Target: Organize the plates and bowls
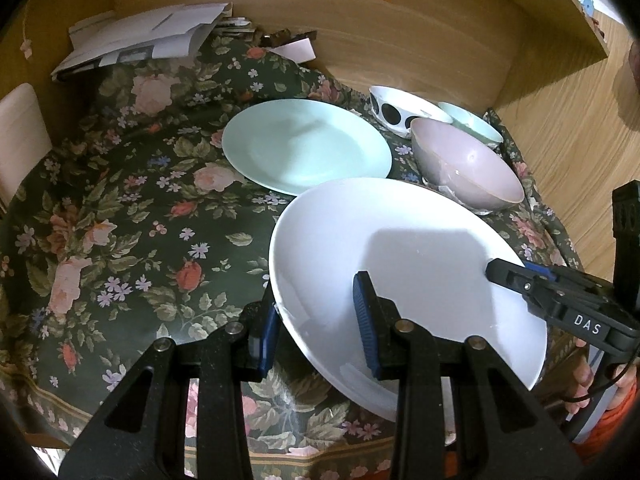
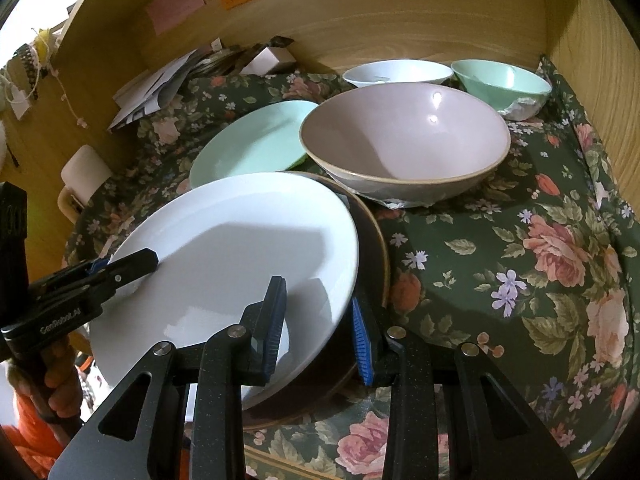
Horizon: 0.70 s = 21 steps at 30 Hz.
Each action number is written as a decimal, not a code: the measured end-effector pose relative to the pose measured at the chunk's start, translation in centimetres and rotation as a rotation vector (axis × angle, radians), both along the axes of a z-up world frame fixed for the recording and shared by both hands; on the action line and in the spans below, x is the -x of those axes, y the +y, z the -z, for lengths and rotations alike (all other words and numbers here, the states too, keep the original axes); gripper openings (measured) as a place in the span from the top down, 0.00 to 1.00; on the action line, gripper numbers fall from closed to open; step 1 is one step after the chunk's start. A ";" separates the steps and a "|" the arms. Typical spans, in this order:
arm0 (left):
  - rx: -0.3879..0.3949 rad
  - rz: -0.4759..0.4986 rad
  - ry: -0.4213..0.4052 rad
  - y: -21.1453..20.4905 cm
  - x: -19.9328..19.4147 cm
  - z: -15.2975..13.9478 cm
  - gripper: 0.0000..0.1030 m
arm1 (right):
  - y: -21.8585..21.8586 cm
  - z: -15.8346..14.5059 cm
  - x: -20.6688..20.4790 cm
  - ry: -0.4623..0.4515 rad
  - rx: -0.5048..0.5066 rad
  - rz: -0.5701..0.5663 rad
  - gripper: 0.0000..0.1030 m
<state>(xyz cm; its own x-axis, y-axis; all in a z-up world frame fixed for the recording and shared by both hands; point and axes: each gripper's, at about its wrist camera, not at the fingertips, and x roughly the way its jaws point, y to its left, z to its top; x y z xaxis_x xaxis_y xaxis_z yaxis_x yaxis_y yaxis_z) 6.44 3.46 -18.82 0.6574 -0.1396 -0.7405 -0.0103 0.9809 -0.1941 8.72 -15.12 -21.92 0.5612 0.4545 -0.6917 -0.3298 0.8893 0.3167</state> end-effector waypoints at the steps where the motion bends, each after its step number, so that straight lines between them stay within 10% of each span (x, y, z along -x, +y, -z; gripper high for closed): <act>1: 0.001 0.001 0.003 0.0 -0.1 0.1 0.66 | 0.0 0.1 0.0 0.003 -0.001 0.001 0.73; 21: -0.014 0.009 0.036 0.1 -0.9 1.0 0.67 | -1.2 -0.6 0.0 0.005 0.000 0.014 0.73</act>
<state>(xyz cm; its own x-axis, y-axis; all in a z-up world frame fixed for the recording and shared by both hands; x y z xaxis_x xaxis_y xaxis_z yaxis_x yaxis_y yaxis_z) 7.38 3.58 -19.81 0.6289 -0.1344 -0.7658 -0.0084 0.9837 -0.1796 8.75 -16.34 -21.30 0.5639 0.4467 -0.6946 -0.3158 0.8938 0.3184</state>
